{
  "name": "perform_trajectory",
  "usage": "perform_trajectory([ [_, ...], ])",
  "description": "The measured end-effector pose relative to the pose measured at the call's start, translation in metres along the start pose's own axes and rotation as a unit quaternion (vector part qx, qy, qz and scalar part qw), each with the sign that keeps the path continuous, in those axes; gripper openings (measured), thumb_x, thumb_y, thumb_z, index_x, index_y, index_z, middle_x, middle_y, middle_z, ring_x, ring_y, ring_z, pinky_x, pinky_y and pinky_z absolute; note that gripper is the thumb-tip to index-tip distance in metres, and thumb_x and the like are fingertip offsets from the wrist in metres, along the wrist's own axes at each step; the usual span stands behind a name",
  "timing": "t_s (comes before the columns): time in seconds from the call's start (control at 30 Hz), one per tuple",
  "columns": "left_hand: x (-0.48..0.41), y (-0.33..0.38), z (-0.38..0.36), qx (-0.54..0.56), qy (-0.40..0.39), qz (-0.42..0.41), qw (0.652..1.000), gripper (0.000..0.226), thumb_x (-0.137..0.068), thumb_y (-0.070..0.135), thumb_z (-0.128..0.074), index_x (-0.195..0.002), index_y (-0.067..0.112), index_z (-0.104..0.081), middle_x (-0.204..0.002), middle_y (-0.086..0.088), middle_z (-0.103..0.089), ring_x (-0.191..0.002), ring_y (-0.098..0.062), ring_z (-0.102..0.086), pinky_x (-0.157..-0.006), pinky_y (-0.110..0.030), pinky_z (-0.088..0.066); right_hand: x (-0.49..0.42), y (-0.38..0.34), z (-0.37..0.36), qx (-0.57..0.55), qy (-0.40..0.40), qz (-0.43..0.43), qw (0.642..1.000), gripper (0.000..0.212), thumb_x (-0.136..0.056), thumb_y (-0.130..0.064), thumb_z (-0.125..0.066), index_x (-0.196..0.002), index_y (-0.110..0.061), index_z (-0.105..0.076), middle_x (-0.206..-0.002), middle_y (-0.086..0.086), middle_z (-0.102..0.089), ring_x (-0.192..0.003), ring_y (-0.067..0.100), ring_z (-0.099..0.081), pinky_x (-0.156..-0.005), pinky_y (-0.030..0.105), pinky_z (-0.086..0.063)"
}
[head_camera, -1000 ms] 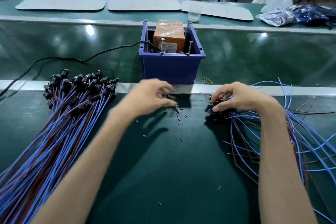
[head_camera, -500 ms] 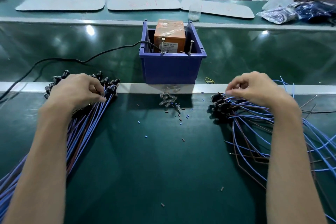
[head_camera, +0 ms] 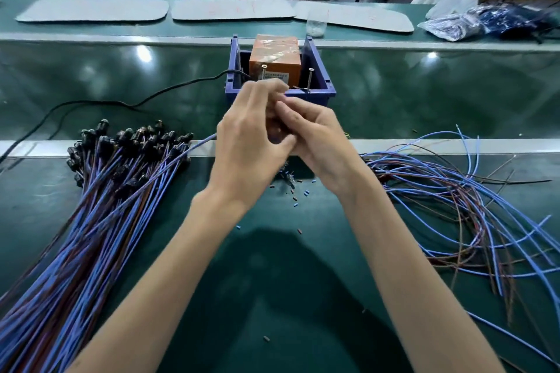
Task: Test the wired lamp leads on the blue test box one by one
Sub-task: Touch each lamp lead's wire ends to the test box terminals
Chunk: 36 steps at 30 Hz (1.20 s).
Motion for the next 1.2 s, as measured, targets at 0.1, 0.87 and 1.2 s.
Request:
perform_trajectory([
  [0.1,0.009,0.01,-0.005,0.012,0.04,-0.013,0.999,0.03,-0.066,0.004,-0.068,-0.095,0.002,-0.06,-0.101,-0.008,-0.054,-0.09,-0.022,-0.058,-0.079,-0.036,-0.051,0.001,-0.006,0.007,-0.032,-0.005,0.019,0.999,0.022,-0.095,0.003,-0.046,-0.111,-0.006,-0.059,-0.093,-0.001,-0.07,-0.086,0.007,-0.067,-0.083,0.019,-0.053],
  [0.87,0.054,-0.083,-0.021,0.628,0.328,0.465,0.531,0.038,-0.106,0.033,-0.028,-0.081,0.01,-0.046,-0.049,-0.004,-0.048,-0.04,-0.016,-0.059,-0.043,-0.019,-0.049,0.018,-0.053,0.079,-0.003,0.221,0.049,0.974,0.036,-0.101,-0.024,-0.045,-0.067,-0.021,-0.033,-0.051,-0.008,-0.021,-0.044,0.008,-0.012,-0.037,0.019,-0.014],
  [1.2,0.044,-0.058,-0.038,0.47,0.126,0.415,0.769,0.042,-0.105,0.039,-0.028,-0.069,0.02,-0.039,-0.046,0.011,-0.022,-0.036,-0.005,-0.016,-0.033,-0.016,-0.014,0.019,-0.052,0.067,0.064,0.146,0.016,0.987,0.039,-0.086,-0.023,-0.066,-0.052,-0.024,-0.047,-0.054,-0.005,-0.037,-0.044,0.007,-0.02,-0.038,0.017,-0.017],
])
Point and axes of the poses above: each hand's wrist, its own x-axis away from the middle knuckle, its own z-axis out of the back of the hand, y = z × x, the point moved 9 cm from there along -x, towards the middle knuckle
